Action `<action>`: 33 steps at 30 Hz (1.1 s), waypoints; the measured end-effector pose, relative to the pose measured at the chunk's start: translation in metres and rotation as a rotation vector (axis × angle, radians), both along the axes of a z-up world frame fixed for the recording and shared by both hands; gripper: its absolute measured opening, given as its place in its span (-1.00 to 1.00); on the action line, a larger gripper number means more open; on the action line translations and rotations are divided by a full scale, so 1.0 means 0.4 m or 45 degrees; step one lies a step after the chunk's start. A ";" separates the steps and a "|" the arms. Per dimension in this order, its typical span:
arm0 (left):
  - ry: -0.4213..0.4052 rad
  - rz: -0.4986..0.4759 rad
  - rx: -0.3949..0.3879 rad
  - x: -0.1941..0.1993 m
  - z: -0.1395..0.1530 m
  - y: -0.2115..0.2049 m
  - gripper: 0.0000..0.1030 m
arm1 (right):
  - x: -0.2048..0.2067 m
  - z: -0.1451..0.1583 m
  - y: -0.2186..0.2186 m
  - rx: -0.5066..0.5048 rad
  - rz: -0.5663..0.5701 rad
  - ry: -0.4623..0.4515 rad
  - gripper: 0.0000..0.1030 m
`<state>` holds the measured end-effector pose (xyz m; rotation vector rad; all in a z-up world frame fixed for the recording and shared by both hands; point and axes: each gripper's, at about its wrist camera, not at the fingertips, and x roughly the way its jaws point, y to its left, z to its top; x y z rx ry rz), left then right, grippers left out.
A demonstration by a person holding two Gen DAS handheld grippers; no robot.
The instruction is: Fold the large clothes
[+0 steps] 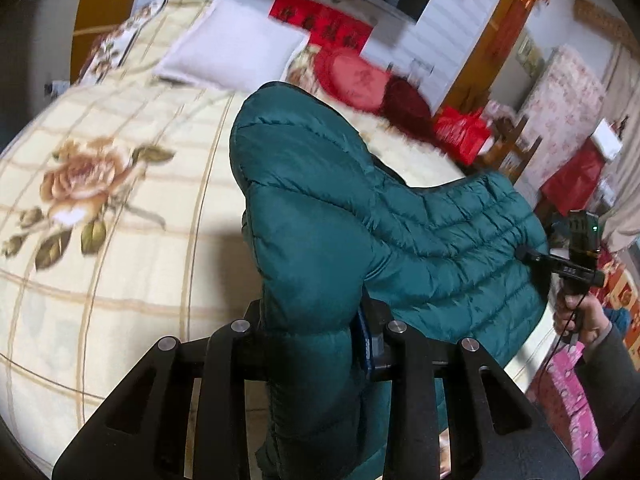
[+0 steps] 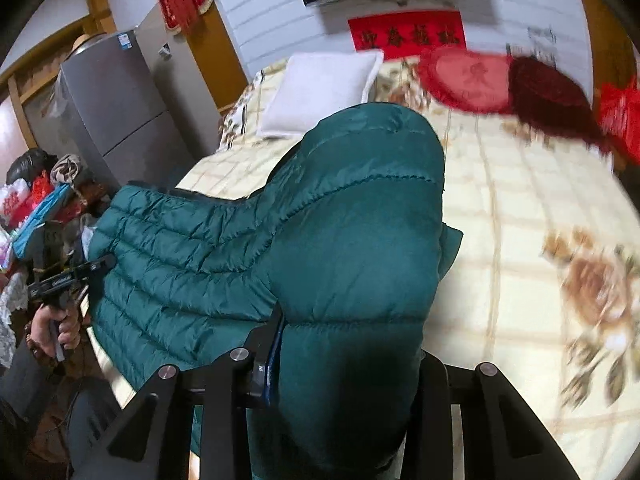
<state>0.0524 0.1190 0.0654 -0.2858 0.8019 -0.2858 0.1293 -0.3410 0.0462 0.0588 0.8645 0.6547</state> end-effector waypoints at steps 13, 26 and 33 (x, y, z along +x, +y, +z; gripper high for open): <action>-0.046 0.238 0.186 -0.100 0.065 0.050 0.11 | -0.093 -0.014 -0.193 0.152 -0.449 0.242 0.09; -0.207 0.055 0.479 -0.516 0.133 -0.276 0.99 | -0.579 0.142 -0.055 -0.248 -0.379 -0.158 0.63; -0.091 0.191 0.543 -0.601 0.069 -0.393 0.99 | -0.699 0.089 -0.029 -0.221 -0.436 -0.171 0.63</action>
